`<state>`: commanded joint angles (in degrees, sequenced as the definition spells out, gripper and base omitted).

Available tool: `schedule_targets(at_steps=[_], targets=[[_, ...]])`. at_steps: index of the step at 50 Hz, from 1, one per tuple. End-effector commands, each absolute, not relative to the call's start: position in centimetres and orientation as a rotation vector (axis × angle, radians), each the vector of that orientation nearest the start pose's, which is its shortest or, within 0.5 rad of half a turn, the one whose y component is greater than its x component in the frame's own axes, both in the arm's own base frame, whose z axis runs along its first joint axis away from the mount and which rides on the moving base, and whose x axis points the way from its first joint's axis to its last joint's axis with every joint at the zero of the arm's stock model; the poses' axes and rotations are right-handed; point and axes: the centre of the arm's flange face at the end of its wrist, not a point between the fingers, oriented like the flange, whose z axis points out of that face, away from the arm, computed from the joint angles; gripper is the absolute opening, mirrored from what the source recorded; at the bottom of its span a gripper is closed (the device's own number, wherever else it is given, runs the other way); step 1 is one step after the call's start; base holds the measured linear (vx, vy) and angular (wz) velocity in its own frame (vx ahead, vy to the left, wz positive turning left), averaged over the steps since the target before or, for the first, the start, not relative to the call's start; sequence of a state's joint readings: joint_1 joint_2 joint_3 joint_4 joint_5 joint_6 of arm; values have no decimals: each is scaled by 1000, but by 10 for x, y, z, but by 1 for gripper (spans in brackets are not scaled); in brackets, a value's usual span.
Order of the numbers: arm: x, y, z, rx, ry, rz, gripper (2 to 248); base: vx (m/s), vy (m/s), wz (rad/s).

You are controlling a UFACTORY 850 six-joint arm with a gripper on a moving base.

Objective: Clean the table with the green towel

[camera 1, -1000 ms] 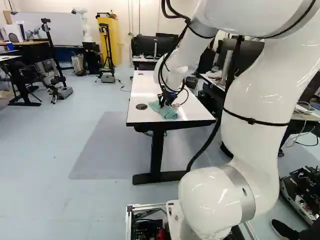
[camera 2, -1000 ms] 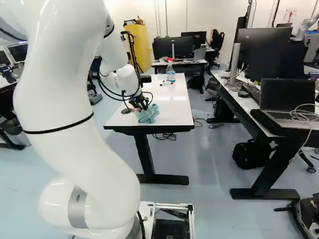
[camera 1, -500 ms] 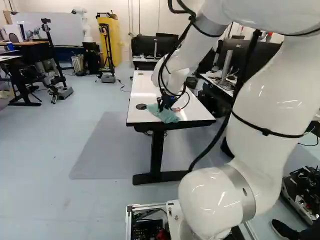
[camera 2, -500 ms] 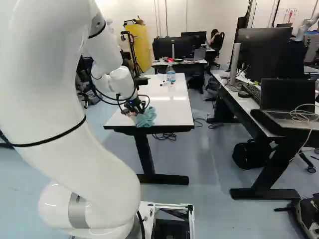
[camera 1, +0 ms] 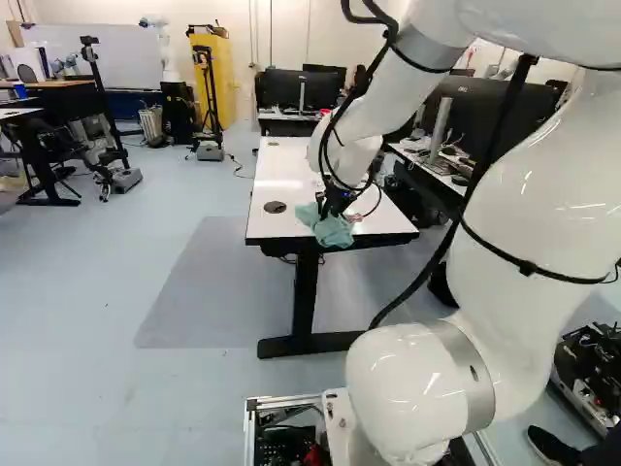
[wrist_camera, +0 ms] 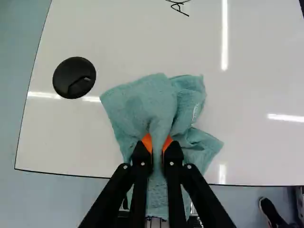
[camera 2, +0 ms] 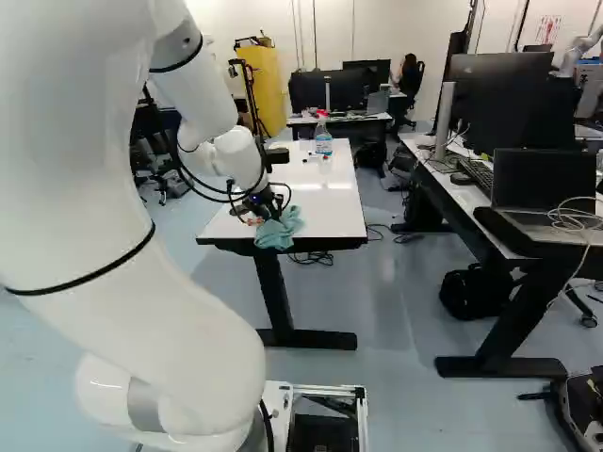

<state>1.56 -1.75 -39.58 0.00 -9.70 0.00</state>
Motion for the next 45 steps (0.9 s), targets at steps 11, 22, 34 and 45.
schedule_targets(at_steps=[11, 22, 34, 45], targets=[[434, -7, 430, -3051, 25, -764, 43, 0, 0, 0], [434, -26, 430, -3060, 93, -767, 43, 0, 0, 0], [434, -37, 430, -3065, 131, -768, 43, 0, 0, 0], [433, -37, 432, -3063, 131, -775, 43, 0, 0, 0]])
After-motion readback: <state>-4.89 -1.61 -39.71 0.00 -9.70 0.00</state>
